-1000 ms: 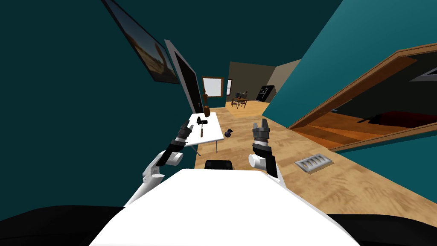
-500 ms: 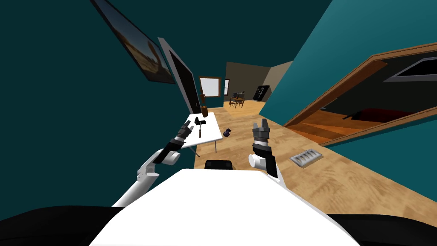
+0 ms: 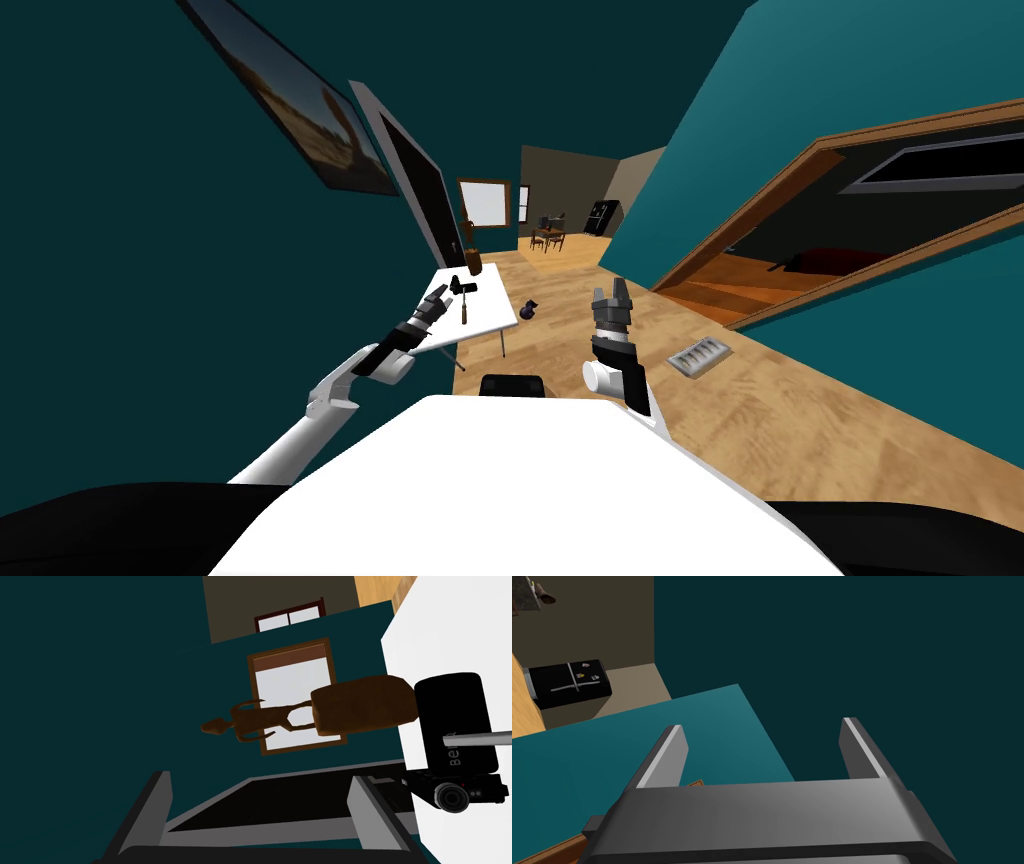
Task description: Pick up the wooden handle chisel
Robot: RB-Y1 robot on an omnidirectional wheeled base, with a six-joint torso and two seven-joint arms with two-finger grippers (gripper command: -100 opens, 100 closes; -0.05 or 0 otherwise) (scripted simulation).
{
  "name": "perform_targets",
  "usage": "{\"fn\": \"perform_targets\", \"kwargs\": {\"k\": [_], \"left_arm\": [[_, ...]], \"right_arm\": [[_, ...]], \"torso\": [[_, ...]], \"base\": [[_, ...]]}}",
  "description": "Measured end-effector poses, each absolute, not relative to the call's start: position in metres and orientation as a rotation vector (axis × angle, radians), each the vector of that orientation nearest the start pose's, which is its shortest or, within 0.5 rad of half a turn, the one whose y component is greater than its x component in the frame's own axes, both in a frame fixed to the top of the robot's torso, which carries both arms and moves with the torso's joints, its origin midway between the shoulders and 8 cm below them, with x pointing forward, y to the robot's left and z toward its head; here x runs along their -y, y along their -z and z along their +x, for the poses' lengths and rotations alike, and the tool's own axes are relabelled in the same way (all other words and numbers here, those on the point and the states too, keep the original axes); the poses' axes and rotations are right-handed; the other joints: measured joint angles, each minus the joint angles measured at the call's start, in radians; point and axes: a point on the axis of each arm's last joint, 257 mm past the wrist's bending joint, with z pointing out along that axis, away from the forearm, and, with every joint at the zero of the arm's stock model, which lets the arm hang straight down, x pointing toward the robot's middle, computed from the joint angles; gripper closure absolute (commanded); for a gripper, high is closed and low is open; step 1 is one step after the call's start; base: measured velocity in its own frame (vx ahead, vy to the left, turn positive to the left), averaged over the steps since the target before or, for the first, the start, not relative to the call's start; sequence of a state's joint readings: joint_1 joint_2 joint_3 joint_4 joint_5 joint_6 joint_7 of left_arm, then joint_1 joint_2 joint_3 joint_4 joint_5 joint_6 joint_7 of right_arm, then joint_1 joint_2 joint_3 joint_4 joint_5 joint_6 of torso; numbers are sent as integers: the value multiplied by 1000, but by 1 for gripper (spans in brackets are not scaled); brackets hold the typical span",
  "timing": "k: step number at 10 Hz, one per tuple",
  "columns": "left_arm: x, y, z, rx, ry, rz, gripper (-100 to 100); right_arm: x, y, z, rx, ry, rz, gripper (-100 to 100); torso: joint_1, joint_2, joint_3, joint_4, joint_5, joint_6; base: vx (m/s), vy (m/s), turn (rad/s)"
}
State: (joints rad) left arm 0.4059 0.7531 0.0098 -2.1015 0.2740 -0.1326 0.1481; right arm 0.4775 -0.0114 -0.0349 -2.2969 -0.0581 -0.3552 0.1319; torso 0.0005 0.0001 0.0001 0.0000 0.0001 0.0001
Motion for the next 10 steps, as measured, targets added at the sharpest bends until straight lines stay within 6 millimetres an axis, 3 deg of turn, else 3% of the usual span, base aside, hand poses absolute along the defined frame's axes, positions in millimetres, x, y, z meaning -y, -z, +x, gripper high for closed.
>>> {"fn": "perform_targets", "kwargs": {"k": [10], "left_arm": [[-351,156,435,-1641,1055,-865,-100]], "right_arm": [[297,-12,363,-696,-1169,714,0]], "torso": [[1,0,0,0,0,-1]], "base": [[-8,13,-143]]}}
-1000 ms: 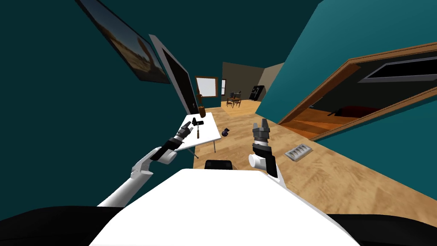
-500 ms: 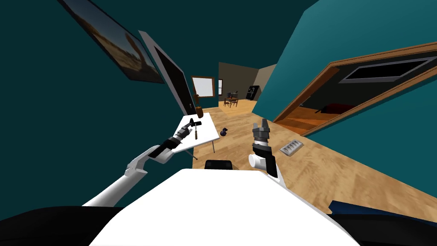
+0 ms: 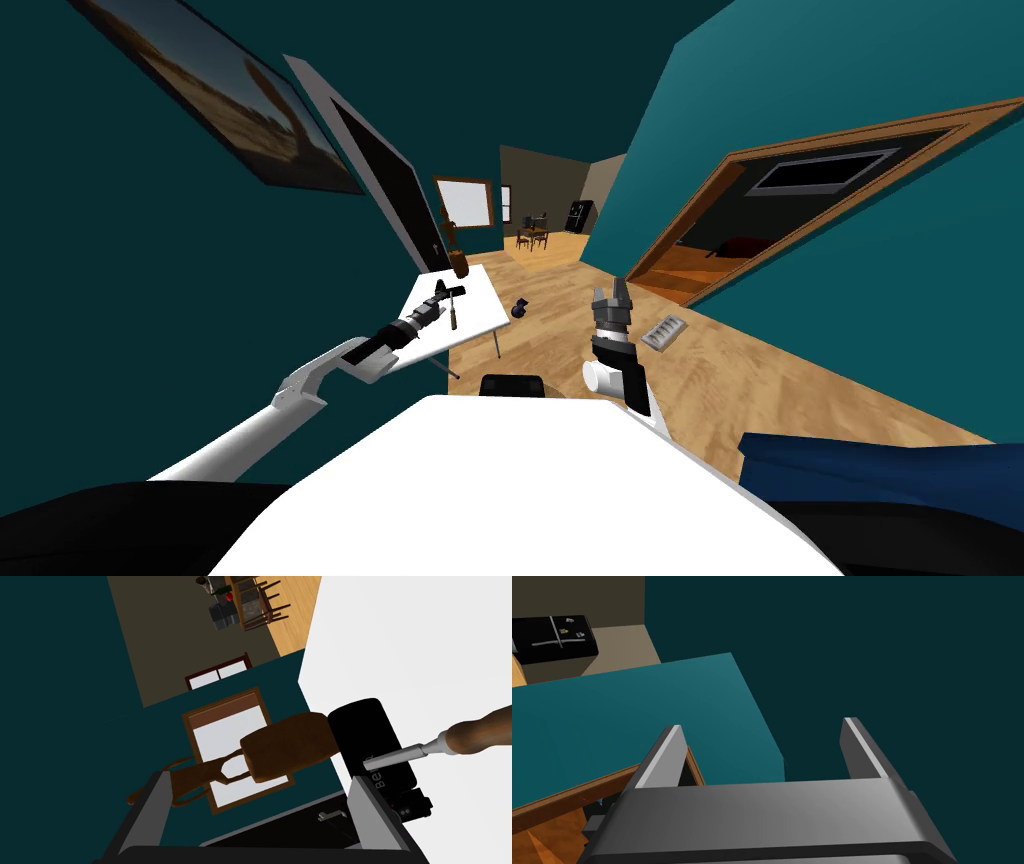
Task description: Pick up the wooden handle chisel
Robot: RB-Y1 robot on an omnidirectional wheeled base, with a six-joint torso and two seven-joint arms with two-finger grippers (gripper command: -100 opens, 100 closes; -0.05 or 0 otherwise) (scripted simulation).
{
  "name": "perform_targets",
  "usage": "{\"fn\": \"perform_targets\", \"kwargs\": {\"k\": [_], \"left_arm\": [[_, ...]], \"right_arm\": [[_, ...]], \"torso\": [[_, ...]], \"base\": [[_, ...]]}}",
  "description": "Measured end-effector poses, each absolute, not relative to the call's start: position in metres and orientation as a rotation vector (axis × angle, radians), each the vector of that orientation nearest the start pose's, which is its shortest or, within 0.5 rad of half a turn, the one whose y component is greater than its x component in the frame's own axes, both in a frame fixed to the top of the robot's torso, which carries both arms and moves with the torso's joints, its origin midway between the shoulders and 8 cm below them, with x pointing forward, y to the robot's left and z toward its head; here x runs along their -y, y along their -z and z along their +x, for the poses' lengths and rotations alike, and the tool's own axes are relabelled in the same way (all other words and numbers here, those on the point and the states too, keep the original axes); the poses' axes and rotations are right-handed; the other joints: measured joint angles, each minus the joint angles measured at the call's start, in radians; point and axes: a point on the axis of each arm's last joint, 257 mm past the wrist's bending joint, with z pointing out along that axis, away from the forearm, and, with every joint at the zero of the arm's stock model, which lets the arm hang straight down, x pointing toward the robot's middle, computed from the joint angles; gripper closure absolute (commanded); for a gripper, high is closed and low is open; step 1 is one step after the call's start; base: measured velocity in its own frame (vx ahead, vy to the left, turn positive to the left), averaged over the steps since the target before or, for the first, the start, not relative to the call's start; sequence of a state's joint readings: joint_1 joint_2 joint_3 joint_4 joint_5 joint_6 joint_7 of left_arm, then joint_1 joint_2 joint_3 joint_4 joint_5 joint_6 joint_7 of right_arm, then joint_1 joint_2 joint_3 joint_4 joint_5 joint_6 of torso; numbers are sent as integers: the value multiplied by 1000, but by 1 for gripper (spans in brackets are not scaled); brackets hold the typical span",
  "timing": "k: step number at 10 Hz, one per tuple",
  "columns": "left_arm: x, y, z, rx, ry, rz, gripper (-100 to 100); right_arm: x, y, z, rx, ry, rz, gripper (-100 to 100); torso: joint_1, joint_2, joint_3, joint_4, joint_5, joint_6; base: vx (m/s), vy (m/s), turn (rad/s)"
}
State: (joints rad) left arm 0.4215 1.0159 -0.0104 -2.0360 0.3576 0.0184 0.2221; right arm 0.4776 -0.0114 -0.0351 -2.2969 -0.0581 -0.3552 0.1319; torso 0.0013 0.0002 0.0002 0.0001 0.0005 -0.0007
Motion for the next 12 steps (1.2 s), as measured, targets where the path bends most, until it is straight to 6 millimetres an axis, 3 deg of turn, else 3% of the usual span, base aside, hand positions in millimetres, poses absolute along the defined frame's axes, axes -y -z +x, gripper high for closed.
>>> {"fn": "perform_targets", "kwargs": {"k": [7,11,12], "left_arm": [[-409,209,419,-1840,810,-964,-100],[-468,252,387,-1984,559,-1044,-100],[-472,255,382,-1998,532,-1051,-100]], "right_arm": [[297,-12,363,-696,-1169,714,0],[297,-12,363,-696,-1169,714,0],[297,-12,363,-696,-1168,714,0]], "torso": [[1,0,0,0,0,1],[2,0,0,0,0,0],[1,0,0,0,0,-1]], "base": [[-17,30,-215],[-21,43,-275],[-11,14,-180]]}}
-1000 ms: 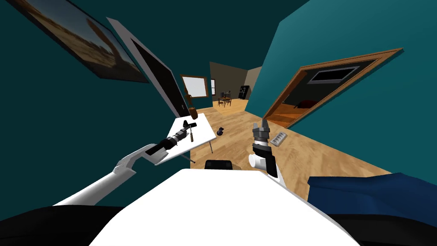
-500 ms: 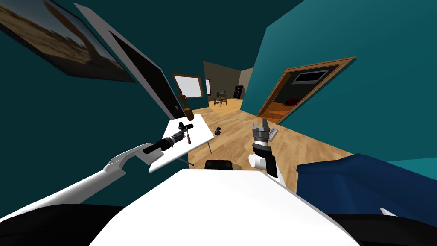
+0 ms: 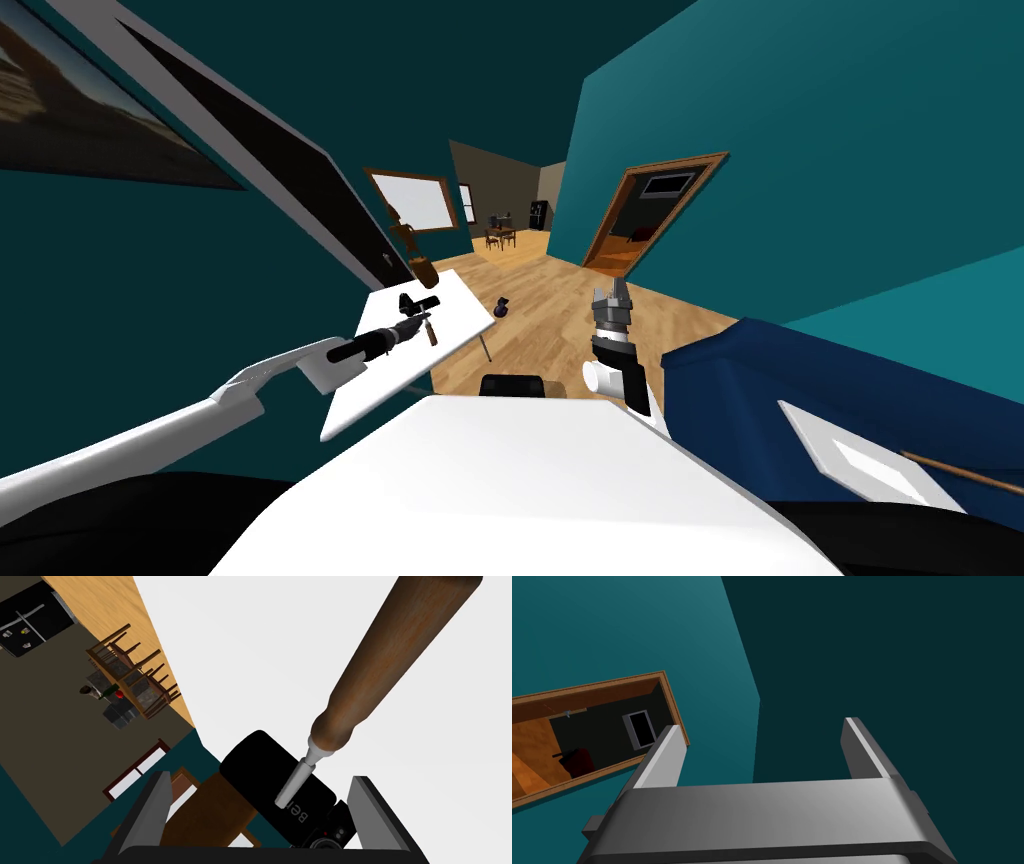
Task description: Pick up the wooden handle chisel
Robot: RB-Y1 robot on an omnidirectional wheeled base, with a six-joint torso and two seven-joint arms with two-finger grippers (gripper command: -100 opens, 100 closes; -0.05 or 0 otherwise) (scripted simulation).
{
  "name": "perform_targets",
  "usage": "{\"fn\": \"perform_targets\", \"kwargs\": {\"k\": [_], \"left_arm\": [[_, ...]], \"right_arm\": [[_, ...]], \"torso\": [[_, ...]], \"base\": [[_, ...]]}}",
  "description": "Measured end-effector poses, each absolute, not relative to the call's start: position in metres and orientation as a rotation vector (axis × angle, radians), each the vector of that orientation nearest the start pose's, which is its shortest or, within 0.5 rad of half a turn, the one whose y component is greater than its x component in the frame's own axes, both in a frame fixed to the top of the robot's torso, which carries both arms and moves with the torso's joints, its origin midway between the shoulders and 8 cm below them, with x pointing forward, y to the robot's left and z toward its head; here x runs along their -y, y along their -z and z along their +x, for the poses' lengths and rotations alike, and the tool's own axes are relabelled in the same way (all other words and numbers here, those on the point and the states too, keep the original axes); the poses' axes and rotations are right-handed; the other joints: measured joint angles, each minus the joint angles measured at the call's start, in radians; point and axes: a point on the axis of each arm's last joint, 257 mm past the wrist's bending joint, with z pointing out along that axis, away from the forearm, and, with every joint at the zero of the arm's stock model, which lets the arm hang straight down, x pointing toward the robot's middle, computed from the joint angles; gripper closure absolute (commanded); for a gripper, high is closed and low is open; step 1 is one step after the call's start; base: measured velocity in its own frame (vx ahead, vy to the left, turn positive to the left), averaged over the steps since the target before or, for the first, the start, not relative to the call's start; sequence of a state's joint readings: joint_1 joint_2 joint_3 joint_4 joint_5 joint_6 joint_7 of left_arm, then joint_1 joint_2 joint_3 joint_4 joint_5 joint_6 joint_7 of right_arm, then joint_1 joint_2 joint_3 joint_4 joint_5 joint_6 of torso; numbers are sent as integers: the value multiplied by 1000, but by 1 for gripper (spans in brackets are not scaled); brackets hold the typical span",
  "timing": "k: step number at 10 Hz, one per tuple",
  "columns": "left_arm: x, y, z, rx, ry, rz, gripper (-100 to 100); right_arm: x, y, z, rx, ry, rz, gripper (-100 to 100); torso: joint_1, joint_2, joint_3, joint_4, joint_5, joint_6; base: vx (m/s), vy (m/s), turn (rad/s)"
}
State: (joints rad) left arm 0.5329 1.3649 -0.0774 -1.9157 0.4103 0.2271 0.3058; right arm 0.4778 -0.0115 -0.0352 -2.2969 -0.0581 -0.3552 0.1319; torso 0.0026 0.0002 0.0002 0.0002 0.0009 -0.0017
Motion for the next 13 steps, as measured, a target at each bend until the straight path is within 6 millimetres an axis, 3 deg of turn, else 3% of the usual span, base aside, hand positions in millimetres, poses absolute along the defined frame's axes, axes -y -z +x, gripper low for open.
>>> {"fn": "perform_targets", "kwargs": {"k": [6,10,11,12,13], "left_arm": [[-531,297,326,-2135,213,-1111,-100],[-567,308,292,-2192,51,-1129,-100],[-568,308,291,-2193,47,-1129,0],[-568,308,291,-2193,47,-1129,-100],[-571,312,287,-2187,44,-1138,-100]], "right_arm": [[297,-12,363,-696,-1168,714,0],[297,-12,363,-696,-1168,714,0],[297,-12,363,-696,-1168,714,0],[297,-12,363,-696,-1168,714,0],[297,-12,363,-696,-1168,714,0]], "torso": [[-1,-1,-1,0,0,1],[-1,-1,-1,0,0,0],[-1,-1,-1,0,0,0],[-2,-1,-1,0,0,0],[-2,-3,-2,-1,0,0]], "base": [[-12,24,-266],[-6,15,-193],[0,0,0],[31,2,-73],[47,7,-74]]}}
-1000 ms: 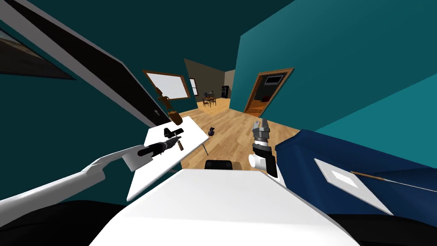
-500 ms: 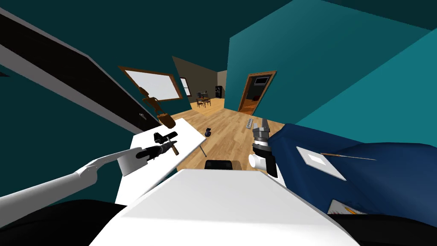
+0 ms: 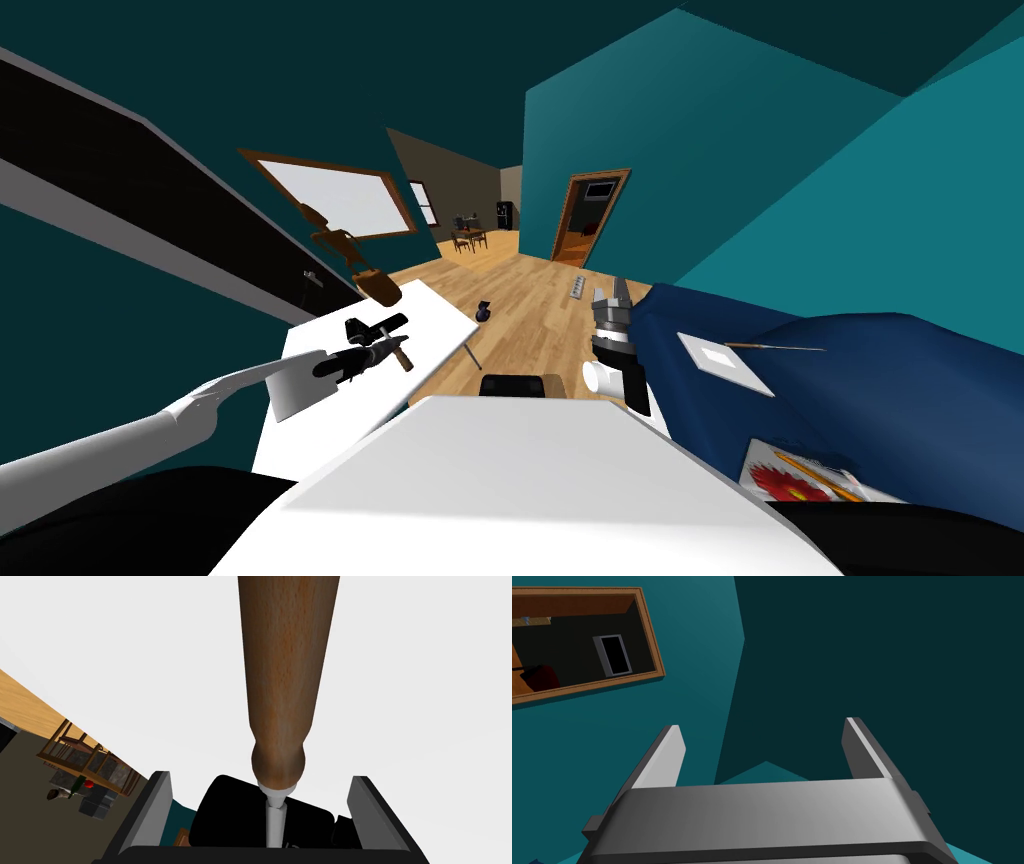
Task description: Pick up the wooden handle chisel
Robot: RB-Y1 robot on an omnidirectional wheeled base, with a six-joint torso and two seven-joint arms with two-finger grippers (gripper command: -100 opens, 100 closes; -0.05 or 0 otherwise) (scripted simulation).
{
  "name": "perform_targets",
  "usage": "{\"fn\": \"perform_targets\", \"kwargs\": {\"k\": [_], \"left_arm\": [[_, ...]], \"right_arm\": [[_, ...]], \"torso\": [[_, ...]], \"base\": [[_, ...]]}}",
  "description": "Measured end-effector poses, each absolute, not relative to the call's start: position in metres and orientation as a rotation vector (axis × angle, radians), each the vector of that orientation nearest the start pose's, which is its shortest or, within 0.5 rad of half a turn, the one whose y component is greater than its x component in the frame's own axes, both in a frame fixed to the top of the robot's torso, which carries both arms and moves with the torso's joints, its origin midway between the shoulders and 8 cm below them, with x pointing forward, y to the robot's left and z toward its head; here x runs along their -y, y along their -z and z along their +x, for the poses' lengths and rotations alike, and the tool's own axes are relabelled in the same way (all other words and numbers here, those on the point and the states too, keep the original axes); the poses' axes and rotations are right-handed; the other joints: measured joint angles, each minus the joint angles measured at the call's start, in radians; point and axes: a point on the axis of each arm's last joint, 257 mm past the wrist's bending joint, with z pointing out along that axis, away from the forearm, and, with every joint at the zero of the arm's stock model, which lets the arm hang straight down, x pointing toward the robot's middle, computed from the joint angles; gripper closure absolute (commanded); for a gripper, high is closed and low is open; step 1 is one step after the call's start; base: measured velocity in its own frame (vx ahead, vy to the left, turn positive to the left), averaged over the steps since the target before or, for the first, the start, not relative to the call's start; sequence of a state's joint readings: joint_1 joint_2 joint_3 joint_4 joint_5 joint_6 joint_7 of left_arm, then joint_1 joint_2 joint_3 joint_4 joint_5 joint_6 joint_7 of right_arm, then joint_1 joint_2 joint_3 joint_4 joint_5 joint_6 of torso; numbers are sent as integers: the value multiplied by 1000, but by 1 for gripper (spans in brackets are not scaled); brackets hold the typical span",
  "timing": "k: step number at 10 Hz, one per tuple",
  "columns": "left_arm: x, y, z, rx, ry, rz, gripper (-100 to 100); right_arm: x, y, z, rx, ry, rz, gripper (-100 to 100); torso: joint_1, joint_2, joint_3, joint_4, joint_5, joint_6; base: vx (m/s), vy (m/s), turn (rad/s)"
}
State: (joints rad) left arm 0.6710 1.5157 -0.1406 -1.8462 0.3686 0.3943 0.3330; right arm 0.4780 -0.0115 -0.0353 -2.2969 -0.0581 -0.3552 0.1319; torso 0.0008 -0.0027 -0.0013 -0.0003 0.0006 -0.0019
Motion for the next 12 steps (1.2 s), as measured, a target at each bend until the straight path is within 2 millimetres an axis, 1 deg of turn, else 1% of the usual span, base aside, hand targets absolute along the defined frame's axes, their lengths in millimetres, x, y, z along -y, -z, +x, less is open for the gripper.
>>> {"fn": "perform_targets", "kwargs": {"k": [2,3,7,8,9,11,12], "left_arm": [[-577,322,281,-2179,39,-1151,-100],[-578,323,281,-2180,38,-1150,100],[-577,322,281,-2179,39,-1151,100],[-577,322,281,-2179,39,-1151,0],[-577,322,281,-2179,39,-1151,100],[-572,312,288,-2189,45,-1134,100],[-571,311,289,-2189,45,-1134,0]], "right_arm": [[297,-12,363,-696,-1168,714,0],[297,-12,363,-696,-1168,714,0],[297,-12,363,-696,-1168,714,0],[297,-12,363,-696,-1168,714,0],[297,-12,363,-696,-1168,714,0],[297,-12,363,-696,-1168,714,0],[297,-12,363,-696,-1168,714,0]], "torso": [[0,-2,-1,0,0,0],[0,0,0,0,0,0],[-1,1,0,0,0,0],[-1,1,1,0,0,0],[-1,1,1,0,0,0],[-2,5,3,1,-1,-1],[-1,4,2,1,-1,-1]], "base": [[33,5,-49],[0,0,0],[0,0,0],[0,0,0],[-34,-2,104],[-39,-5,56],[0,0,0]]}}
